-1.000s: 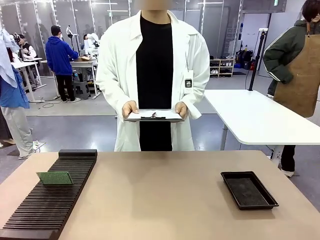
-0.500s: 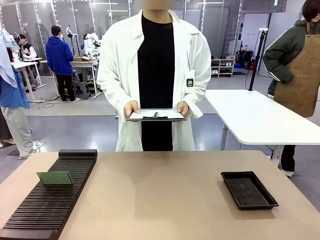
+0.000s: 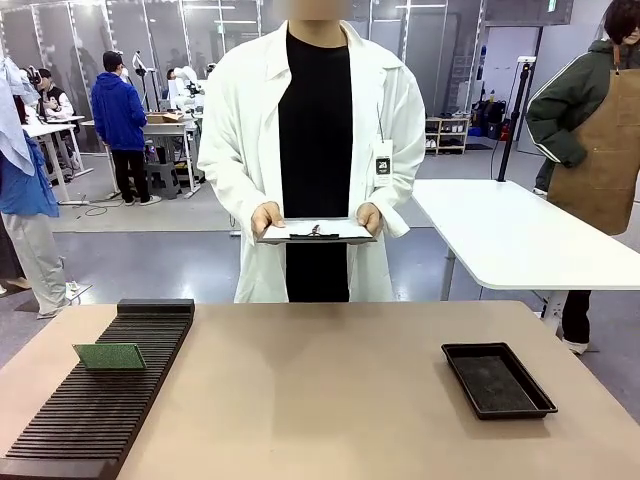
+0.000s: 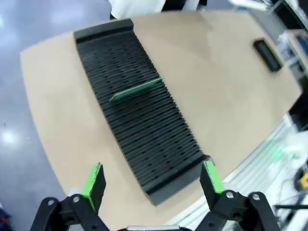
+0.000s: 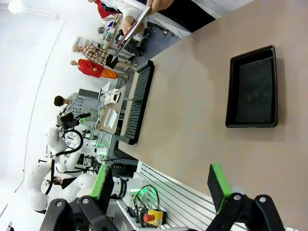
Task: Inspect the PCB.
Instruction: Pick up the Blank PCB and present it to the human.
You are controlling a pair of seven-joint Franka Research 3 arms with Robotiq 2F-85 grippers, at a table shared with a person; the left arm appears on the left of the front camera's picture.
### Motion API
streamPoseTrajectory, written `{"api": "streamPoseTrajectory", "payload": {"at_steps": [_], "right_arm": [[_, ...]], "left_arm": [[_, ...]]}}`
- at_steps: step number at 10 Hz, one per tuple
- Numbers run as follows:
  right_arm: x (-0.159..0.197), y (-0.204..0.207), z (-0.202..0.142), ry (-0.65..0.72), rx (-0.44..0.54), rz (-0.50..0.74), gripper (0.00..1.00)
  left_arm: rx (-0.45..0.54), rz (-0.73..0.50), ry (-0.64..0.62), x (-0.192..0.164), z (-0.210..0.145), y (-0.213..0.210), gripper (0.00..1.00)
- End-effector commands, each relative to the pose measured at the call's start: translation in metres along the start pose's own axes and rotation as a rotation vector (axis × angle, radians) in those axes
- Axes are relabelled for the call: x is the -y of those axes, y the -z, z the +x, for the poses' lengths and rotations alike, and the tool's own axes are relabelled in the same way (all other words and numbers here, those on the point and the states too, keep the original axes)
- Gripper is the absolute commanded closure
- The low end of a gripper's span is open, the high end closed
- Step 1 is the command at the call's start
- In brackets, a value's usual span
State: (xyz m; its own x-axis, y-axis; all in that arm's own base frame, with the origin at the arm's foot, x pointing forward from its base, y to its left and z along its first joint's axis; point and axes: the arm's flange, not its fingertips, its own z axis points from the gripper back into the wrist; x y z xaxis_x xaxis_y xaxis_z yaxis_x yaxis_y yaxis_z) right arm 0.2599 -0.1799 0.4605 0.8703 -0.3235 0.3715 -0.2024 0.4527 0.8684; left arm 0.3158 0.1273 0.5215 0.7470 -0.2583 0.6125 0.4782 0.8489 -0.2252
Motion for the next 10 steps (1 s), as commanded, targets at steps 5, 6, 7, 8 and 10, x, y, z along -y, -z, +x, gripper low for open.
{"api": "streamPoseTrajectory", "payload": {"at_steps": [5, 6, 7, 8, 10], "right_arm": [[-0.002, -0.001, 0.0, -0.011, 0.005, 0.008, 0.0], [-0.002, -0.001, 0.0, -0.011, 0.005, 0.008, 0.0], [-0.002, -0.001, 0.0, -0.011, 0.005, 0.008, 0.0], [-0.002, -0.001, 0.0, -0.011, 0.005, 0.008, 0.0], [-0.002, -0.001, 0.0, -0.011, 0.005, 0.008, 0.0]], "left_arm": [[-0.273, 0.109, 0.515, 0.067, 0.061, 0.12, 0.0], [-0.295, 0.099, 0.566, 0.075, 0.061, 0.134, 0.0], [-0.318, 0.107, 0.613, 0.079, 0.058, 0.145, 0.0], [-0.34, 0.116, 0.648, 0.081, 0.055, 0.152, 0.0], [-0.341, 0.112, 0.651, 0.082, 0.054, 0.151, 0.0]]}}
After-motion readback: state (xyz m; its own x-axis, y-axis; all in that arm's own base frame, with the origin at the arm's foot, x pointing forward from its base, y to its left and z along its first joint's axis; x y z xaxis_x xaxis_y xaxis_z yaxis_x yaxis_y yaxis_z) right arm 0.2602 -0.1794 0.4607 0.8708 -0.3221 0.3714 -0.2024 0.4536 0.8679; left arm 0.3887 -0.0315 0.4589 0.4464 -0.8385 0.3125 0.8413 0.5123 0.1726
